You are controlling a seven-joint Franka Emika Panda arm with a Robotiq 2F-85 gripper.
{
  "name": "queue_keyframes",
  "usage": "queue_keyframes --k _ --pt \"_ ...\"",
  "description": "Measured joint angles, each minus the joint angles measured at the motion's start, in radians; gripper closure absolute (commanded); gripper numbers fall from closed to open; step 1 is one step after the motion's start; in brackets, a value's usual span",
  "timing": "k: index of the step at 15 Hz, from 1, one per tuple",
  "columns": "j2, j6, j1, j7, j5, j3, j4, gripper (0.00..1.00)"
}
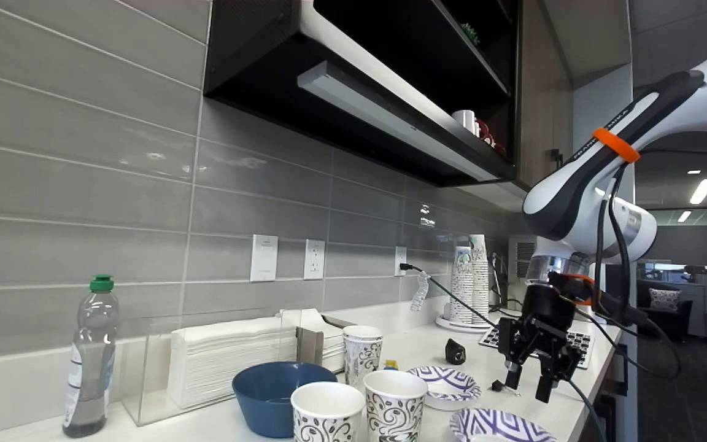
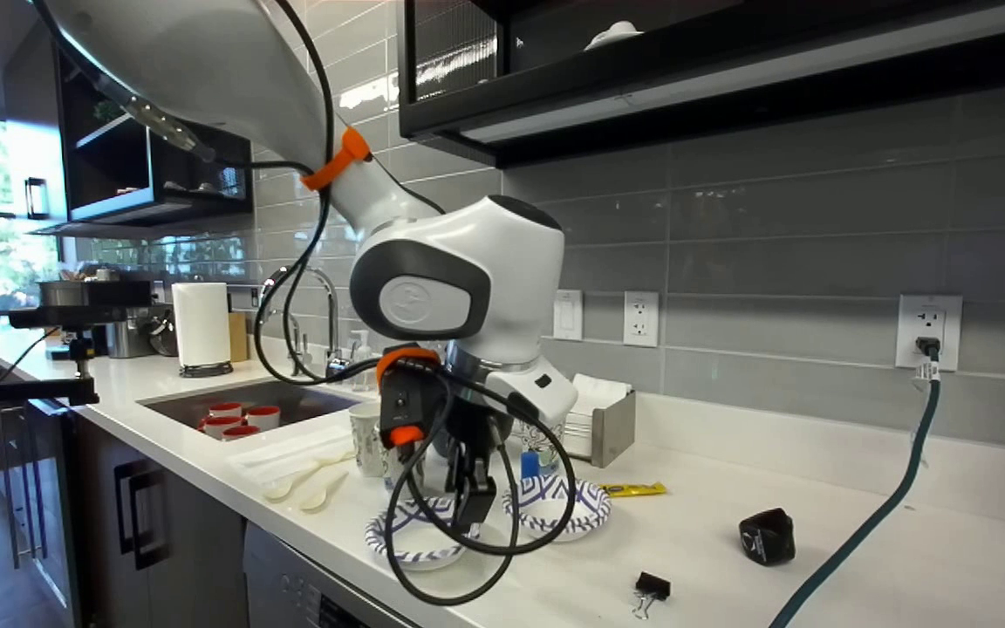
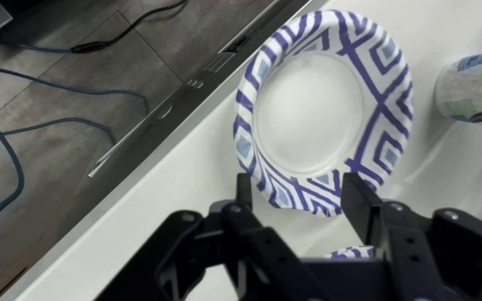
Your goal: Pick up one paper bowl from the stack of paper bowls and put it on the kitchen counter
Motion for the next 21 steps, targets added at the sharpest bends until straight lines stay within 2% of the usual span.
queue_keyframes --k 1,3,11,16,21 --pt "-0.020 0.001 0.000 0.003 0.000 0.003 0.001 0.02" --pt "-0.064 0.002 0.000 0.017 -0.003 0.009 0.002 0.00" --pt "-0.204 0.002 0.003 0.139 -0.073 0.081 0.021 0.00" --pt "-0.228 0.040 0.003 0.191 -0.169 0.124 0.033 0.00" --pt "-0.230 0.046 0.002 0.191 -0.180 0.129 0.033 0.00"
